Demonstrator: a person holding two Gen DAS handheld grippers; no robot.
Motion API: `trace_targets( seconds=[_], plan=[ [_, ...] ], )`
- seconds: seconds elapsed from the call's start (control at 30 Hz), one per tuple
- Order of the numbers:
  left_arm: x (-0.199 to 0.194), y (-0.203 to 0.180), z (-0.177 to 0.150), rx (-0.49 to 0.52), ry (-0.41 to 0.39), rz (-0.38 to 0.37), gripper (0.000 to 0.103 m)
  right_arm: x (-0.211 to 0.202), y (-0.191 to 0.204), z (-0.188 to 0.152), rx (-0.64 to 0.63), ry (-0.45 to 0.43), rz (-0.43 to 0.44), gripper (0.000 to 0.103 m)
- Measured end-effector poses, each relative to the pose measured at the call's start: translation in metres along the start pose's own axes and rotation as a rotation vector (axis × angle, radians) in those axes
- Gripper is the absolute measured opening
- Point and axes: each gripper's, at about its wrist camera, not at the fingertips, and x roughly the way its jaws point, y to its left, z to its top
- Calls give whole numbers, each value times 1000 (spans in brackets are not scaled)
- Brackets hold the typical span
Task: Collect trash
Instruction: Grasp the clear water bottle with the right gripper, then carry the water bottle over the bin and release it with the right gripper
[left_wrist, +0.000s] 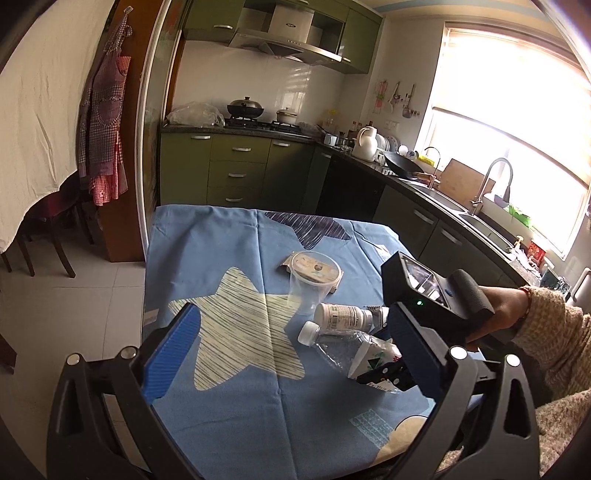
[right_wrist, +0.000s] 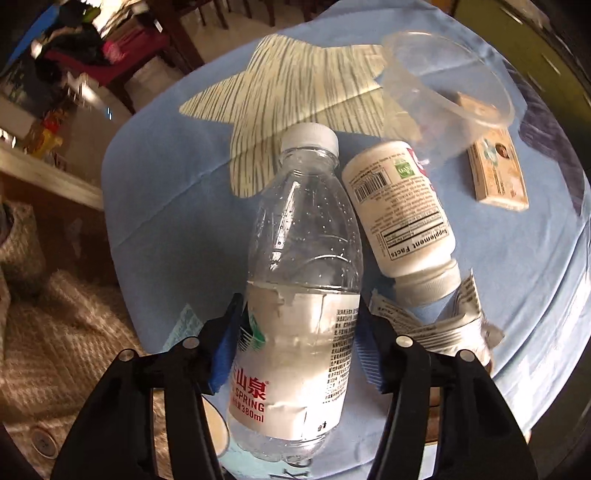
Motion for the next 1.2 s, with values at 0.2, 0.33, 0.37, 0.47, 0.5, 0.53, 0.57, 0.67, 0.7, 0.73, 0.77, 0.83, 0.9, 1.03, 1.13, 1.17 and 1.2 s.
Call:
trace_targets(
  seconds=[0.2,0.33,0.37,0.47,0.5,0.53,0.57,0.67,0.7,0.73,0.77,0.83,0.9,1.03,1.13,1.17,1.2],
  plan=[
    [4,6,-2,-21,9,0,97,-15,2,-23,67,-105,72,55],
    [4,5,-1,-22,9,2,97,-39,1,-44,110,-203,138,55],
    [4,5,-1,-20,10,1,97,-49,-1,-50,124,-231,131,55],
    [5,-1,0,-1,12,0,97,-74,-13,-70,169,-300,111,55],
    [6,-3,-1,6,13,-1,97,-87,-22,-82,200,-333,92,55],
    [6,-5,0,12,15,-2,97,-97,-29,-94,229,-358,68,55],
    [7,-7,0,15,17,-2,97,-104,-35,-103,257,-378,51,55],
    [12,-11,0,20,27,-8,96,-131,-70,-150,394,-441,-36,55],
    [14,-13,0,21,31,-13,97,-140,-86,-171,458,-460,-75,55],
    [16,-15,0,22,35,-19,97,-149,-103,-195,528,-476,-107,55],
    [18,-16,0,23,38,-23,97,-155,-116,-216,587,-486,-155,55],
    [23,-21,0,29,47,-34,97,-162,-142,-254,696,-479,-258,55],
    [26,-26,0,38,54,-40,97,-162,-167,-290,808,-465,-319,55],
    [34,-35,0,54,68,-46,97,-142,-218,-351,996,-408,-406,56],
    [38,-37,0,59,78,-34,97,-123,-244,-372,1052,-393,-427,56],
    [39,-36,0,58,81,-28,96,-117,-249,-378,1062,-395,-421,56],
    [40,-36,0,56,85,-21,97,-113,-254,-380,1070,-396,-416,56]
  ],
)
